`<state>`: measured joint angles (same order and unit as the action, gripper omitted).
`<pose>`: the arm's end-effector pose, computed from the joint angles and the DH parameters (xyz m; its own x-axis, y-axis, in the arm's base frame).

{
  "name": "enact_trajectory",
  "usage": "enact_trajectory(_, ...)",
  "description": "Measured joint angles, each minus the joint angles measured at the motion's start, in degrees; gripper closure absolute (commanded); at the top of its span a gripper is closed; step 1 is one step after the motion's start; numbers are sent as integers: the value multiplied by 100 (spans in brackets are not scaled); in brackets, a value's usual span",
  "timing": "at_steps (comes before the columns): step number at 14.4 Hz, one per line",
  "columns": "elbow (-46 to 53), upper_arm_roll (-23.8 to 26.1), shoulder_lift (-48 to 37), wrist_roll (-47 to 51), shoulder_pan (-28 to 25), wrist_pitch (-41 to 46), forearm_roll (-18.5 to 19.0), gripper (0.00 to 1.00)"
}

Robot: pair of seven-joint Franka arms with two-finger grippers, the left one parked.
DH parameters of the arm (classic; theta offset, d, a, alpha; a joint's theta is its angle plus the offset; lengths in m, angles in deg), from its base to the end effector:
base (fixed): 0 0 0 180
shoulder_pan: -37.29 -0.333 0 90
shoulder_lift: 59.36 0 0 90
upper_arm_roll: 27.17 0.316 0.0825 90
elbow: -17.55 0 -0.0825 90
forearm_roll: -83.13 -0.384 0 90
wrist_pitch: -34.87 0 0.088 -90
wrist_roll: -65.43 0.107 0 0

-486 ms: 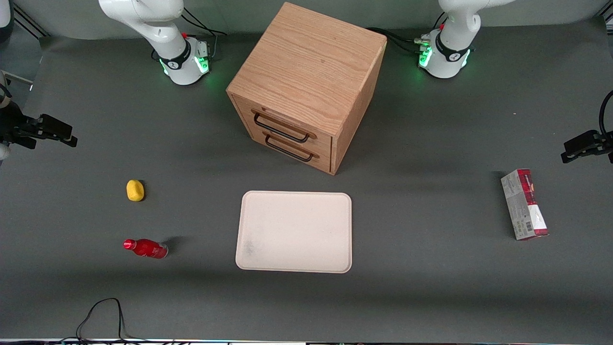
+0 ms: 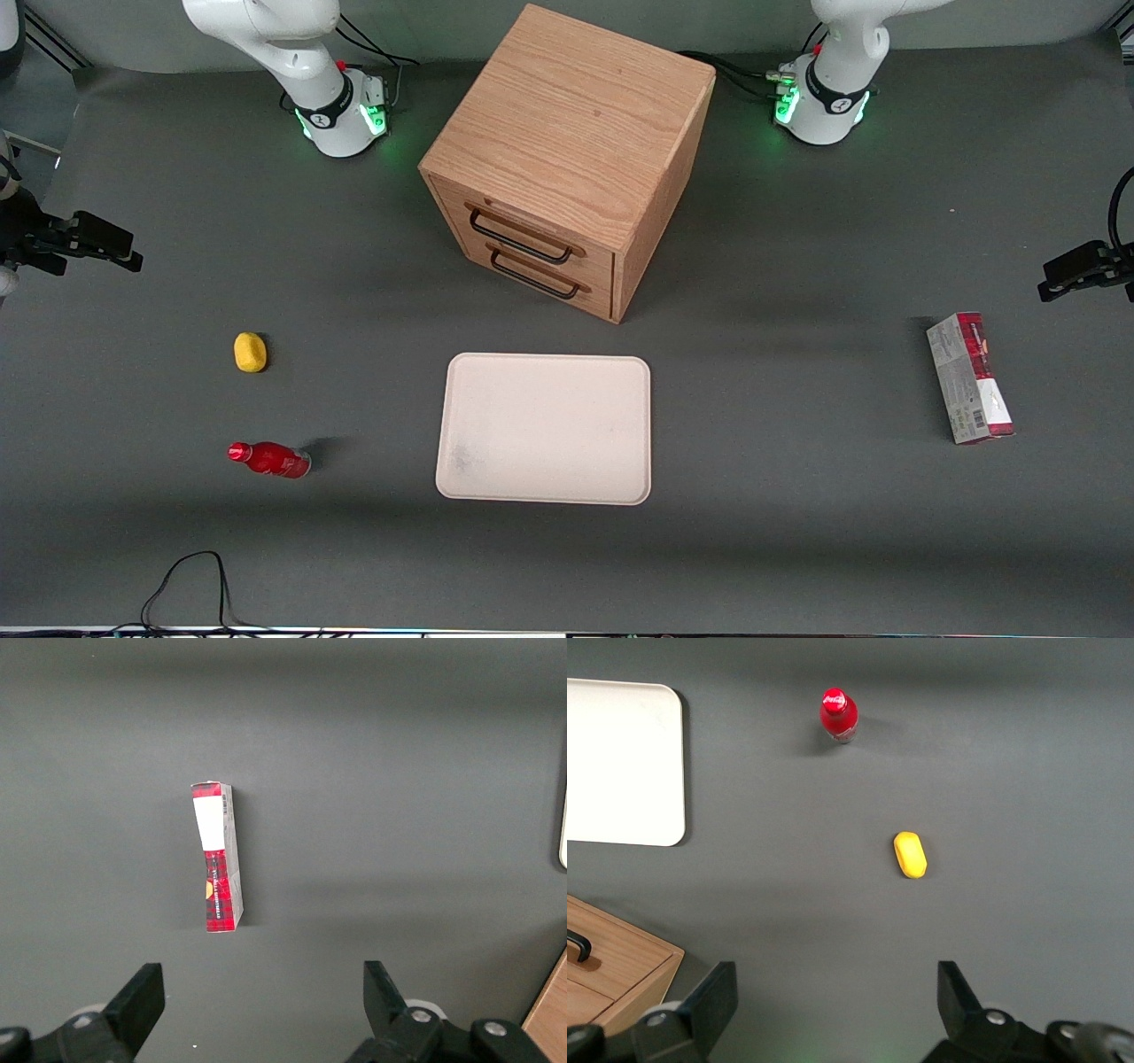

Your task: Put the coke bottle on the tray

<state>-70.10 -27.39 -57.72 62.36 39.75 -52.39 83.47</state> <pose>0.5580 -0.0267 0.6237 0.9993 0.0065 -0.0357 0.0067 -1.0000 0.0041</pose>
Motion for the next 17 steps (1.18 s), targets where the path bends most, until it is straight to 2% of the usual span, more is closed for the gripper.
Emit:
enact_trajectory(11,27,-8,50,-16,0,19,0,0)
enact_trajectory(17,946,-10,769,-18,0,-32,0,0)
